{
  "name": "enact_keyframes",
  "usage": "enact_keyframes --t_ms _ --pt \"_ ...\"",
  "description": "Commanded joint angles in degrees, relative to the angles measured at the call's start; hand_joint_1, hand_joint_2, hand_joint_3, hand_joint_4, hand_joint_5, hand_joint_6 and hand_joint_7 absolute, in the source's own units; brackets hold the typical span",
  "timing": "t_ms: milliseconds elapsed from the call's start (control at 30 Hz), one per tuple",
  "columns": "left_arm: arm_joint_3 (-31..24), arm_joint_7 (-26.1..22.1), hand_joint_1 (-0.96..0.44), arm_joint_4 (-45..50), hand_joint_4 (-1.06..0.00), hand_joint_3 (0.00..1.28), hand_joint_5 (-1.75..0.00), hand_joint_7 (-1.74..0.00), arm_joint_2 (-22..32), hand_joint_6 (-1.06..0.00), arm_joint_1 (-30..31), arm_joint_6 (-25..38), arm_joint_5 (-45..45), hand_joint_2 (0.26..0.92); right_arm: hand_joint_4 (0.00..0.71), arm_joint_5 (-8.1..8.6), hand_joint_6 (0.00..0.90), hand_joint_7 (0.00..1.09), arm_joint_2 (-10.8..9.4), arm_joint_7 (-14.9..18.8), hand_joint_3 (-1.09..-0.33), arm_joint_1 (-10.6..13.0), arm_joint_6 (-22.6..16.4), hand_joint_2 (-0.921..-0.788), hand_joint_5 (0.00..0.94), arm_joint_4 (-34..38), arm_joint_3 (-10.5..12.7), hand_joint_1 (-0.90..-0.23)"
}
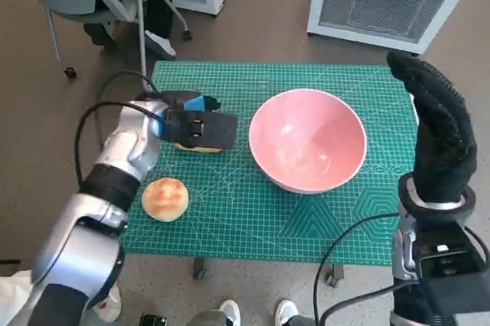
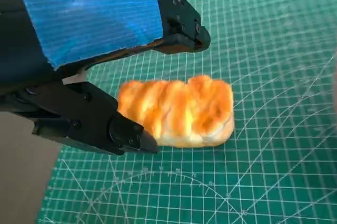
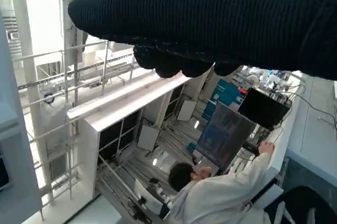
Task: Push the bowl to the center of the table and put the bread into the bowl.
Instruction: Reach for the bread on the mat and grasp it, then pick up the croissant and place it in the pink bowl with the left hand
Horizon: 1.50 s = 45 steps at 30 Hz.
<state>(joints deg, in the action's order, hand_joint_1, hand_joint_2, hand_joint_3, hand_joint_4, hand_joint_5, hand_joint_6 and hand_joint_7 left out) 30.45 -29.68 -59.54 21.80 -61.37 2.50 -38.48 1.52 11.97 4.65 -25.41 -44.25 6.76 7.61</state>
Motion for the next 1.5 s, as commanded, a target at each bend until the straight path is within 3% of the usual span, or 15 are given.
enact_keyframes --t_ms 33,200,267,333,367,400,467,567,767,1000,1333,1500 --pt "1.2 1.6 0.05 -3.7 -0.40 0.02 -1.67 -0.01 -1.2 -0.44 -1.4 -0.9 -1.0 0.766 0.445 -0.23 0.166 0.65 -0.5 -0.1 -0.505 1.6 1.0 -0.921 0.007 -0.3 -0.3 -0.417" --pt "2.4 1.6 0.07 -5.6 -0.42 0.03 -1.73 -0.04 -1.5 -0.50 -1.6 -1.6 -1.6 0.787 0.445 -0.01 0.164 0.66 -0.7 0.0 -0.504 1.7 1.2 -0.921 0.006 -0.5 -0.3 -0.416" --pt "3.0 1.6 0.07 -6.0 -0.42 0.04 -1.74 -0.08 -1.4 -0.58 -1.7 -2.1 -2.1 0.804 0.445 0.08 0.163 0.66 -0.7 0.0 -0.504 1.7 1.3 -0.921 0.006 -0.4 -0.3 -0.416" --pt "3.4 1.9 0.22 -6.1 -0.51 0.22 -1.56 -0.12 -1.2 -0.65 -1.8 -2.8 -2.4 0.790 0.446 0.12 0.163 0.66 -0.8 0.0 -0.504 1.7 1.4 -0.921 0.006 -0.5 -0.3 -0.416" --pt "3.6 2.1 0.25 -6.2 -0.53 0.24 -1.51 -0.15 -1.1 -0.67 -1.8 -3.1 -2.5 0.794 0.446 0.13 0.163 0.66 -0.8 0.0 -0.504 1.7 1.5 -0.921 0.006 -0.5 -0.2 -0.416" --pt "3.8 2.4 0.30 -6.2 -0.58 0.24 -1.43 -0.23 -0.8 -0.68 -1.8 -3.8 -2.7 0.813 0.446 0.23 0.163 0.66 -0.8 0.1 -0.504 1.6 1.4 -0.921 0.006 -0.4 -0.2 -0.415" --pt "4.1 2.9 0.12 -6.2 -0.62 0.17 -1.39 -0.72 -0.4 -0.62 -1.8 -5.0 -3.0 0.876 0.446 0.38 0.162 0.66 -0.9 0.1 -0.504 1.6 1.4 -0.921 0.006 -0.3 -0.2 -0.415" --pt "4.2 3.9 0.04 -6.1 -0.63 0.13 -1.35 -0.97 0.1 -0.60 -1.8 -6.5 -3.1 0.905 0.446 0.36 0.162 0.66 -1.0 0.1 -0.504 1.7 1.3 -0.921 0.006 -0.2 -0.3 -0.415" --pt "3.3 5.4 0.01 -6.1 -0.65 0.10 -1.17 -1.23 1.2 -0.59 -2.3 -9.1 -2.2 0.919 0.446 0.65 0.161 0.66 -1.2 0.1 -0.503 1.7 1.2 -0.921 0.005 -0.2 -0.4 -0.415" --pt "1.1 6.1 0.00 -4.5 -0.66 0.09 -1.11 -1.27 2.7 -0.61 -3.4 -11.6 -0.4 0.920 0.448 1.01 0.160 0.67 -1.4 0.2 -0.503 1.9 1.0 -0.921 0.005 -0.3 -0.6 -0.413" --pt "-4.0 6.4 0.00 3.1 -0.66 0.08 -1.31 -1.03 5.9 -0.65 -4.8 -14.1 2.8 0.918 0.452 1.42 0.159 0.67 -1.5 0.3 -0.500 2.3 1.0 -0.921 0.006 -0.6 -0.7 -0.421" --pt "-7.2 6.7 0.00 11.2 -0.67 0.08 -1.32 -1.01 7.4 -0.65 -3.7 -14.0 4.5 0.918 0.453 1.63 0.160 0.67 -1.6 0.4 -0.499 2.4 1.0 -0.921 0.006 -0.7 -0.8 -0.421"
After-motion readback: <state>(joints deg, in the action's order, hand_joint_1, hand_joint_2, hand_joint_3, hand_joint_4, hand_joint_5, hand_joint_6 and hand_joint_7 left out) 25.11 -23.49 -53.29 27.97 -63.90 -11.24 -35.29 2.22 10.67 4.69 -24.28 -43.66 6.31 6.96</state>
